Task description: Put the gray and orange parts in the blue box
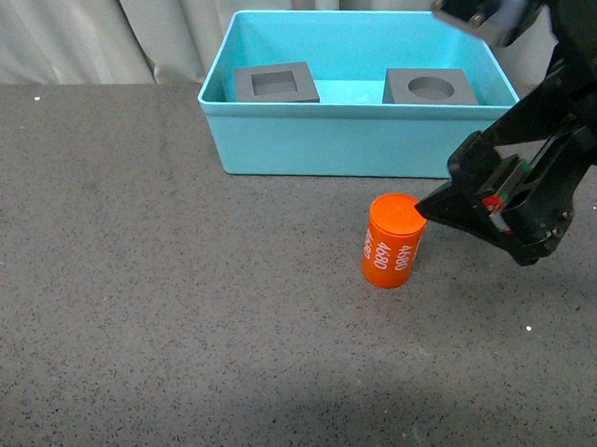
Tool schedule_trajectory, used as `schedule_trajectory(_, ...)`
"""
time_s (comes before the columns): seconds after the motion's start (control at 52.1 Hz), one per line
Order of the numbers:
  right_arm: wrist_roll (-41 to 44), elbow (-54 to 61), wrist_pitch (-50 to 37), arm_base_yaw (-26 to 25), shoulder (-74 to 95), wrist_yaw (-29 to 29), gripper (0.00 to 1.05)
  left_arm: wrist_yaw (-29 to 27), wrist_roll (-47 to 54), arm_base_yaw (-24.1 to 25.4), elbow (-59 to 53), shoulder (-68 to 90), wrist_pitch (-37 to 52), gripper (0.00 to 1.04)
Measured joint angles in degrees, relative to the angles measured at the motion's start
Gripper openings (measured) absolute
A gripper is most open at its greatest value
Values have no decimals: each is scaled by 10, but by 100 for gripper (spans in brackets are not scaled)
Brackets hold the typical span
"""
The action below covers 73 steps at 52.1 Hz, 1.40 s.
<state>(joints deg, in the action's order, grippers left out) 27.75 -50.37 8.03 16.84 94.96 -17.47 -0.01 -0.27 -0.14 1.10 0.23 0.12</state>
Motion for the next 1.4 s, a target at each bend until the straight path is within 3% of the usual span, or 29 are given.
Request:
schedule_trajectory(0.403,-20,-80,14,43,147,45,95,0,0,0,0,0,0,98)
schedule_trajectory(0.767,-39,-104,2,54,189,59,46,0,0,0,0,0,0,98)
schedule_trajectory(1.189,-97,-94,-39,36,97,49,44,0,0,0,0,0,0,98)
schedule_trajectory(1.4,-154,-187,-76,0,59,61,44,0,0,0,0,0,0,98)
